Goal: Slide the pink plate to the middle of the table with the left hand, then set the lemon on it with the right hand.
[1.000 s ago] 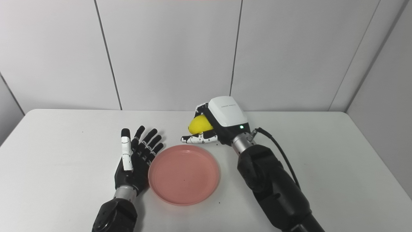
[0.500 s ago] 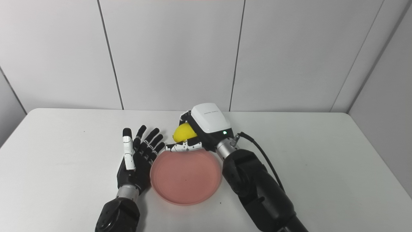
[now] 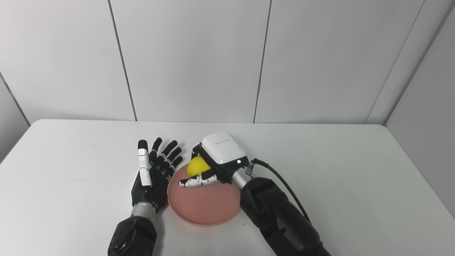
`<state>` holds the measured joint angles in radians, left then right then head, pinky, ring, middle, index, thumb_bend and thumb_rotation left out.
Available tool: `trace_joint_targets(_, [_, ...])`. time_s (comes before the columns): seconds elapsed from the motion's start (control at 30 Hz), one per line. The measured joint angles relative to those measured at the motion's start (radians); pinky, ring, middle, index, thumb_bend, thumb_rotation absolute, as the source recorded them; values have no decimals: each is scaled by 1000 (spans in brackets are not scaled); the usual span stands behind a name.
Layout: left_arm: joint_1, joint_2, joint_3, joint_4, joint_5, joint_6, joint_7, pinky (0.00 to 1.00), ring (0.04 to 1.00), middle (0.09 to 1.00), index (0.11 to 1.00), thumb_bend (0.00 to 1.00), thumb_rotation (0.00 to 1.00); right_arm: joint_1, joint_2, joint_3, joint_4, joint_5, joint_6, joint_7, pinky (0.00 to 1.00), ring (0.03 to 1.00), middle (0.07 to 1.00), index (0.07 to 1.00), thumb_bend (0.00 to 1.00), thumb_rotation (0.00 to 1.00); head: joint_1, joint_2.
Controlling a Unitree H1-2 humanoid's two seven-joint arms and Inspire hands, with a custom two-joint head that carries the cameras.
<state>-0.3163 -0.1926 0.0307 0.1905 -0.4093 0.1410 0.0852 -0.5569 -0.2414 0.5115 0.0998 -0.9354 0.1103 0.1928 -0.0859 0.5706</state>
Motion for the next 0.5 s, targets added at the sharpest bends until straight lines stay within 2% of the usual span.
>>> trace_joint_targets(0.2, [-8, -1, 1, 10, 0, 0, -2, 919, 869, 856, 972, 784, 886, 8, -6, -2, 33, 8, 0, 1, 236, 308, 384, 481, 453, 616, -17, -12])
trace_joint_targets(0.33, [-26, -5, 4, 36, -1, -1, -14, 947, 882, 870, 985, 793, 884, 6, -5, 0, 52, 6, 0, 0, 209, 279, 355, 448, 455, 590, -21, -14])
trace_joint_targets(0.5, [-33, -7, 14, 45, -1, -1, -24, 955, 886, 874, 983, 778, 882, 6, -10, 0, 55, 3, 0, -1, 220, 293, 375, 488, 455, 604, -18, -14])
